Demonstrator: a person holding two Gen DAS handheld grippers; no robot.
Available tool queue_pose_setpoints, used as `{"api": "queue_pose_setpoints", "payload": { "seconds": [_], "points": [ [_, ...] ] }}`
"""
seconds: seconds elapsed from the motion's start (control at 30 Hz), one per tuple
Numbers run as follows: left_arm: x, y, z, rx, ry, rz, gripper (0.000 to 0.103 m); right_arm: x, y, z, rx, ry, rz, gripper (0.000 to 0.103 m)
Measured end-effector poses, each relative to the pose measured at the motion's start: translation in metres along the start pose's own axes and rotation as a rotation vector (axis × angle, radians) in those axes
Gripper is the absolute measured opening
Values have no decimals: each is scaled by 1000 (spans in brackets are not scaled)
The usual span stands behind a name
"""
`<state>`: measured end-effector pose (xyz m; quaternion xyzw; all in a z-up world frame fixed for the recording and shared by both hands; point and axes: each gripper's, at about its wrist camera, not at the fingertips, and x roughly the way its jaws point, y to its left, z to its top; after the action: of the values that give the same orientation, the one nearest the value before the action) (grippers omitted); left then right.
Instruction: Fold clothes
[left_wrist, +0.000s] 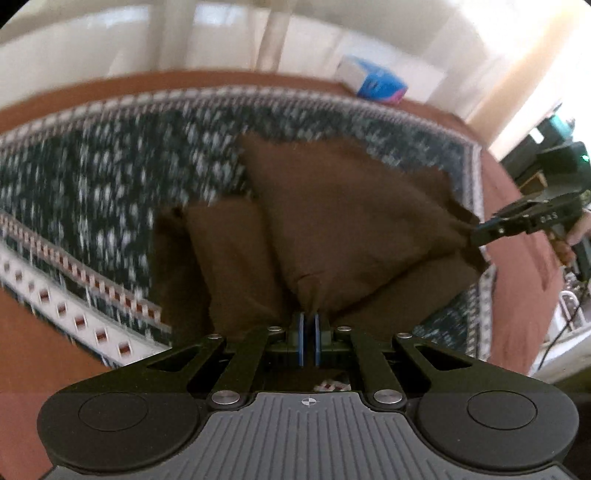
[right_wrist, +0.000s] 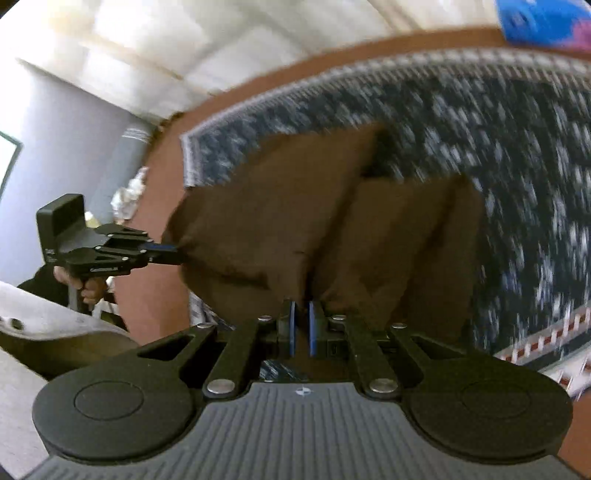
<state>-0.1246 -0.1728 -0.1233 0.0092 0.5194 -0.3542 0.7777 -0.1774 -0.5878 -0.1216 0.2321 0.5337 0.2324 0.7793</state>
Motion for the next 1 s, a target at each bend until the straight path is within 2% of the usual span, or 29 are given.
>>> {"api": "queue_pose_setpoints", "payload": {
  "seconds": [0.1, 0.17, 0.23, 0.33, 0.37, 0.43, 0.5, 0.53, 0.63, 0.7, 0.73, 0.8, 1.0],
  "points": [
    [14, 8, -8, -34, 7, 16, 1, 9, -9, -14, 30, -15, -28, 9],
    [22, 12, -11, -52, -6, 13, 8, 17, -13, -18, 34, -22, -40, 9],
    [23, 14, -12, -73, -21, 8, 10, 24, -14, -21, 26, -33, -52, 8],
    [18, 14, -12, -98, -19, -8, 30, 26, -12, -22, 8, -50, -52, 9],
    [14, 13, -13, -100, -8, -14, 43, 24, -10, -20, 4, -43, -58, 9],
    [3, 8, -15, -86, 19, -29, 63, 17, -6, -15, -8, -27, -78, 20],
    [-10, 4, -14, -55, 32, -43, 63, 4, 2, -10, -27, -5, -97, 63],
    [-17, 2, -12, -42, 28, -53, 63, -4, 8, -8, -42, -7, -101, 67],
    [-37, 0, 5, -56, -64, -76, 68, -29, 23, 3, -104, -75, -94, 67],
    [-40, 3, 22, -92, -154, -70, 69, -40, 25, 18, -97, -154, -85, 67],
    [-35, 4, 31, -108, -174, -63, 69, -41, 22, 25, -86, -183, -85, 67],
    [-16, 9, 47, -132, -174, -43, 69, -39, 12, 42, -52, -227, -92, 67],
    [35, 22, 84, -182, -153, 6, 69, 3, -24, 80, 48, -212, -121, 67]
  ]
}}
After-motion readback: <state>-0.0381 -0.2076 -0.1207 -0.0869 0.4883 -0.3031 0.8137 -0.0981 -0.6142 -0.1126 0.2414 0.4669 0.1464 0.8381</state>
